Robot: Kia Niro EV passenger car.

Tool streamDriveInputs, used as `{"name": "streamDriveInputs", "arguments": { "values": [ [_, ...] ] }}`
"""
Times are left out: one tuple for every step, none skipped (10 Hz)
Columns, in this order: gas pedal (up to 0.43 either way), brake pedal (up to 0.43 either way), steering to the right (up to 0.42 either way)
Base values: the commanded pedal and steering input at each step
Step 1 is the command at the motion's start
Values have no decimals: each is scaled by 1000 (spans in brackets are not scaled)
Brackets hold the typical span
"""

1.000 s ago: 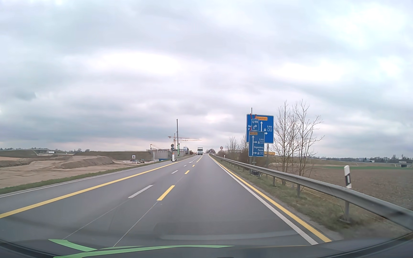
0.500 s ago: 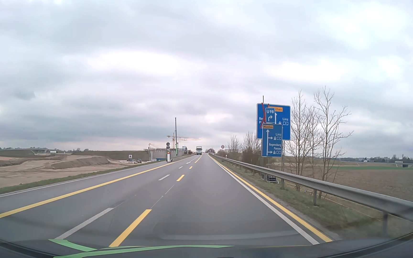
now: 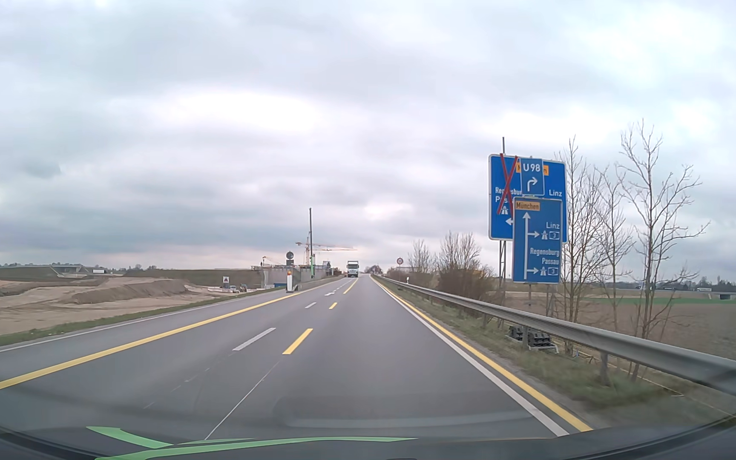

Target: Follow the waypoints while adhering to traffic rules and regulations

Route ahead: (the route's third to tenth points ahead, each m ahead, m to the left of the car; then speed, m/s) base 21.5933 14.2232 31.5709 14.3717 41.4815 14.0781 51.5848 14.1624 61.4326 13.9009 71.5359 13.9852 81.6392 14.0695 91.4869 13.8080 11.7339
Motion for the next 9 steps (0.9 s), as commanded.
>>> {"name": "streamDriveInputs", "arguments": {
  "values": [
    [150, 0, 3],
    [150, 0, 3],
    [150, 0, 3],
    [150, 0, 4],
    [150, 0, 4],
    [150, 0, 4],
    [150, 0, 5],
    [150, 0, 6],
    [150, 0, 7]
  ]
}}
